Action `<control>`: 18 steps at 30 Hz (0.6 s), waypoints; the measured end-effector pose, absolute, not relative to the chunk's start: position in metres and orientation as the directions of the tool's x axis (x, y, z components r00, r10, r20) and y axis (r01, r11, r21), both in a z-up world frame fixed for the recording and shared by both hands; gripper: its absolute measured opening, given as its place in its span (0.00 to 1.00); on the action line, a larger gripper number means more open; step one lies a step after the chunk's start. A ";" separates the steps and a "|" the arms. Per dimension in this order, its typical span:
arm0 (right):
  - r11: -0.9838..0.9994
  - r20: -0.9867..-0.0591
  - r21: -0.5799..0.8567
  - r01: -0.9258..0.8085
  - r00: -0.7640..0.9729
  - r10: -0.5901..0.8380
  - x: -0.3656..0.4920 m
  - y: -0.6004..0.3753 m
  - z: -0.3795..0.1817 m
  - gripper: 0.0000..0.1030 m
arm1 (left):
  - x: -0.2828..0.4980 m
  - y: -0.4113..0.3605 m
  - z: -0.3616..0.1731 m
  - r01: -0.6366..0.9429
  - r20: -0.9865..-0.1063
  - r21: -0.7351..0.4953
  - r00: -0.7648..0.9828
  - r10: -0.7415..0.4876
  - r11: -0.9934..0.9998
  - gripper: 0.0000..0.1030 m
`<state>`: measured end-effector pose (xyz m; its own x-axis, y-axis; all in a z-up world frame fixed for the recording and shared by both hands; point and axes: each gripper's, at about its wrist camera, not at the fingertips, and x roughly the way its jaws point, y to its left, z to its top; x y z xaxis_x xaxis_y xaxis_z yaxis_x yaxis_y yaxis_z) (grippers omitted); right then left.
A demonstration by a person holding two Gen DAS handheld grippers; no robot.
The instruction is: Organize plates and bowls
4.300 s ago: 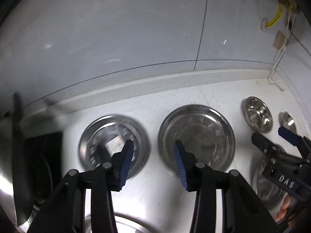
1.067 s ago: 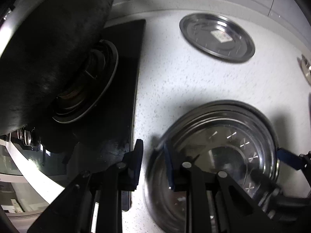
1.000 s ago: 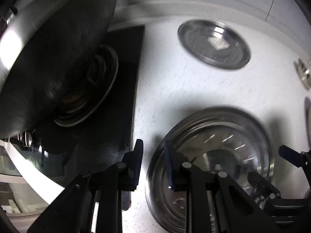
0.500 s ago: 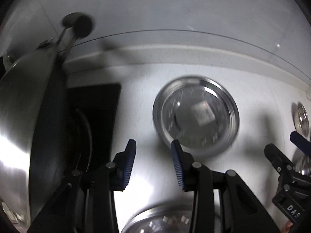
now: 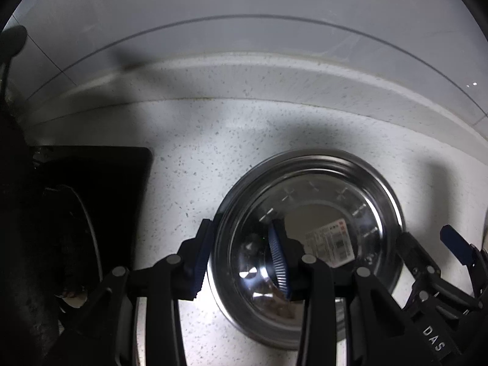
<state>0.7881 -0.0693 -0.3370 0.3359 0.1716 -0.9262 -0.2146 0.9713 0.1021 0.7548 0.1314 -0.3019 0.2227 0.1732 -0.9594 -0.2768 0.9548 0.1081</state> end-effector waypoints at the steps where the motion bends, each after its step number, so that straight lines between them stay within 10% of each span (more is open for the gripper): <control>1: 0.970 -0.929 0.106 -0.220 0.326 0.176 0.791 -0.067 -0.342 0.71 | 0.756 0.131 -0.304 -0.281 -0.956 0.120 0.226 0.187 0.952 0.35; 7: 0.964 -0.938 0.103 -0.246 0.298 0.176 0.801 -0.053 -0.361 0.69 | 0.760 0.135 -0.316 -0.301 -0.957 0.128 0.212 0.197 0.945 0.35; 12: 0.947 -0.934 0.072 -0.312 0.313 0.174 0.795 -0.035 -0.366 0.13 | 0.756 0.146 -0.326 -0.338 -0.964 0.072 0.217 0.152 0.938 0.20; 18: 0.944 -0.943 0.046 -0.326 0.298 0.149 0.788 -0.028 -0.371 0.13 | 0.750 0.146 -0.330 -0.294 -0.971 0.058 0.205 0.122 0.954 0.17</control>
<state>0.7884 -0.0279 -0.3708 0.2976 0.1492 -0.9430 -0.3264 0.9441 0.0464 0.7497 0.1457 -0.3299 0.2050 0.1219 -0.9711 -0.2941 0.9540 0.0577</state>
